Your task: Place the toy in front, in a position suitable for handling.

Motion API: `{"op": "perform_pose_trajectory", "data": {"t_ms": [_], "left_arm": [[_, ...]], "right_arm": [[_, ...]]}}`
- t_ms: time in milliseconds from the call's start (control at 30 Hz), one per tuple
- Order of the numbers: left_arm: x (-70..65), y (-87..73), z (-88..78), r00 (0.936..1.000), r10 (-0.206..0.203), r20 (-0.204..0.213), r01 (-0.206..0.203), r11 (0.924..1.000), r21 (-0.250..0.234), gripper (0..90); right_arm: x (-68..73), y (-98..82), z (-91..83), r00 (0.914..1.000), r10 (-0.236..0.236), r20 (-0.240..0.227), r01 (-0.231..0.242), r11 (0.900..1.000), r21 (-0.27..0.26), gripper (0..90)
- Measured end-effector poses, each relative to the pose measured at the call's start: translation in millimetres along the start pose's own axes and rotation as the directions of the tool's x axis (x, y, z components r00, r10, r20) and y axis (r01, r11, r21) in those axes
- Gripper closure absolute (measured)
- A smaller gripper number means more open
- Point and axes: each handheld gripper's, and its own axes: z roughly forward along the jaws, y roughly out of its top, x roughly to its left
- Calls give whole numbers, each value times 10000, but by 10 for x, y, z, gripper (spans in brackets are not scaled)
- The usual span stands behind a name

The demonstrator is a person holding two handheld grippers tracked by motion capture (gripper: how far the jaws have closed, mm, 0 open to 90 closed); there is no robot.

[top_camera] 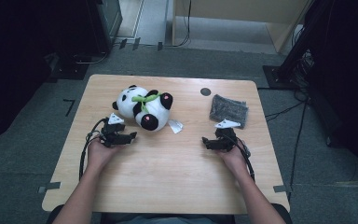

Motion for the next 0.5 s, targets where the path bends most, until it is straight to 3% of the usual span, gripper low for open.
{"op": "perform_pose_trajectory", "data": {"t_ms": [67,100,200,267,367,500], "left_arm": [[2,14,-30,10000,11,86,-10,9999,-107,338],[3,20,-44,9998,-49,177,52,9998,-191,381],[15,80,-120,9988,-204,448,227,9983,-531,379],[11,116,-181,9990,-180,417,211,9969,-757,377],[20,156,-263,9974,-270,664,340,9937,-1065,377],[34,209,-296,9975,-149,688,216,9949,-987,381]], "right_arm": [[-9,10,-5,10000,45,-21,-45,10000,21,207],[-20,25,-22,10000,67,-10,-67,10000,-6,217],[-27,49,-58,10000,55,28,-54,9999,-108,228],[-39,70,-97,10000,57,53,-56,9995,-296,241],[-59,113,-145,9999,52,-142,-57,9994,-333,283],[-64,140,-167,9997,-13,-237,3,9991,-415,323]]}}
